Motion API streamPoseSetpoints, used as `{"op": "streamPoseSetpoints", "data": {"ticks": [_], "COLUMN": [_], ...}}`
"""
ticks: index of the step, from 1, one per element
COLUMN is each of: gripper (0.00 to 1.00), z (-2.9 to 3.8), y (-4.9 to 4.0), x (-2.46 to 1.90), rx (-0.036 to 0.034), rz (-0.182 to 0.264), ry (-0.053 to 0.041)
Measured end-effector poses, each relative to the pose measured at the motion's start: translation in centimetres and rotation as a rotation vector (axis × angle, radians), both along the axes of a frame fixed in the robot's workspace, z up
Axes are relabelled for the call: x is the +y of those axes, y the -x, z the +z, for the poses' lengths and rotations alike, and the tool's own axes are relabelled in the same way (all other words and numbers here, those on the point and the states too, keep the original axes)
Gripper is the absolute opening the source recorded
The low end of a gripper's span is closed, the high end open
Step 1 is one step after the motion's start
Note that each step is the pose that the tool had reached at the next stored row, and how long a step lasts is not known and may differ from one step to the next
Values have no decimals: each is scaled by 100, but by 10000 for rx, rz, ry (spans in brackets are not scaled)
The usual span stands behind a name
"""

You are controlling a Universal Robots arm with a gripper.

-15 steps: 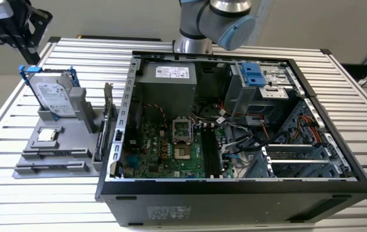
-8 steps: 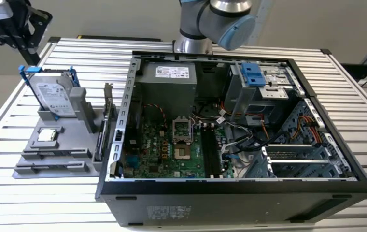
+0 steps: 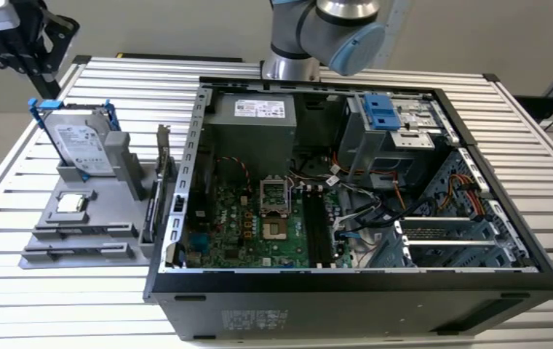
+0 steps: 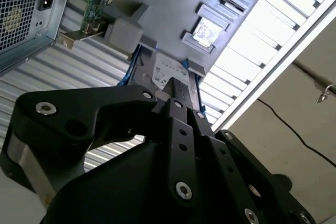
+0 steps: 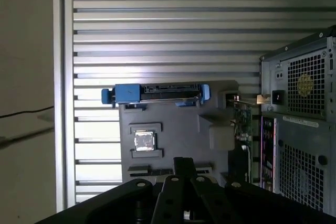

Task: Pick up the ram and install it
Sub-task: 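Reach for the ram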

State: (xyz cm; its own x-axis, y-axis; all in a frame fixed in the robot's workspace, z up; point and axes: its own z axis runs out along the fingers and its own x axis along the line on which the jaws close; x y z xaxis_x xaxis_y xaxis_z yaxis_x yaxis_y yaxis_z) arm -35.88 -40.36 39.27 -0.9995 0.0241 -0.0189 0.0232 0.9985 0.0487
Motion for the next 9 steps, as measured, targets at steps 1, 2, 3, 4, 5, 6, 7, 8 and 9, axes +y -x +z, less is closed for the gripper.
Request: {"op": "streamPoseSetpoints", "data": {"ticks": [1,2,3,4,5,6,7,8,9], "gripper": [0,0,0,0,0,0,0,0,0], "z": [0,0,0,0,0,0,-1,-1,-1], "y": [1,1,2,1,2,2,2,2,2], "x": [-4,-7,-9,-13,-15,-18,-22,-25,-29], "rx": [-1,-3,-5,-8,-10,-13,-16,-18,-19], "rz": [2,7,15,24,32,41,51,60,70], "ry": [0,0,-1,0,-1,-1,-1,-1,-1]}}
